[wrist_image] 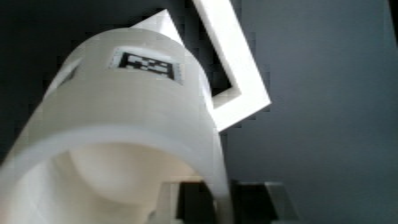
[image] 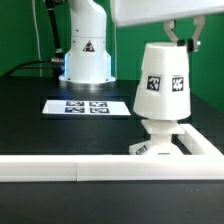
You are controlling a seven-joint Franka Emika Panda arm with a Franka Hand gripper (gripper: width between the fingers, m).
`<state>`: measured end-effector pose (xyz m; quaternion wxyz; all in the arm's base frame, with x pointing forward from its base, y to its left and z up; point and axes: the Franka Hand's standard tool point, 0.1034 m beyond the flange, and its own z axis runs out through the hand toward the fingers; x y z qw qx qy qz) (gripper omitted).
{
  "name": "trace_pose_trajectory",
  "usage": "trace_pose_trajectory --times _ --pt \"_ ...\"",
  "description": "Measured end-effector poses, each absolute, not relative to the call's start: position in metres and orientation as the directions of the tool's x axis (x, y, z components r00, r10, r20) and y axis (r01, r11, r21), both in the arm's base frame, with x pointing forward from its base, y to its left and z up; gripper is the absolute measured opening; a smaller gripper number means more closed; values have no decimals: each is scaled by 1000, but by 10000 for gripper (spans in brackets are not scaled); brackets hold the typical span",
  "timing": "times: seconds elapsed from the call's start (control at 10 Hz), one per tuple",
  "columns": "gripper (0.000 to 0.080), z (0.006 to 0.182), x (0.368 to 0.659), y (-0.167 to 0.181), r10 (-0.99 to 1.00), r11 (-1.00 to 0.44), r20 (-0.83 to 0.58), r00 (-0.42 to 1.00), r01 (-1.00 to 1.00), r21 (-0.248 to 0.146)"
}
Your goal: Assemble lamp
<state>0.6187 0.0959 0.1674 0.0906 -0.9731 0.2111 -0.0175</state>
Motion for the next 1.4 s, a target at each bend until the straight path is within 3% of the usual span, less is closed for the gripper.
trace_pose_trajectory --times 0.3,0.5,0.6,0.8,0.9,1.0,1.1,1.3,1.4 --pt "47 153 616 94 -416 -895 3 909 -409 -176" --pt "47 154 611 89 -424 -892 5 906 -417 -177" --pt "145 157 608 87 -425 -890 -11 905 -420 -174" --pt "419 165 602 86 -413 -894 -84 907 -421 -153" --pt "601 171 601 86 -381 -912 -111 918 -393 -120" --pt "601 174 602 87 -352 -927 -126 927 -364 -93" --pt "669 175 601 90 -336 -934 -136 932 -348 -76" --pt "698 174 596 104 -343 -937 -159 926 -350 -13" --pt "698 170 595 111 -348 -935 -147 926 -354 -16"
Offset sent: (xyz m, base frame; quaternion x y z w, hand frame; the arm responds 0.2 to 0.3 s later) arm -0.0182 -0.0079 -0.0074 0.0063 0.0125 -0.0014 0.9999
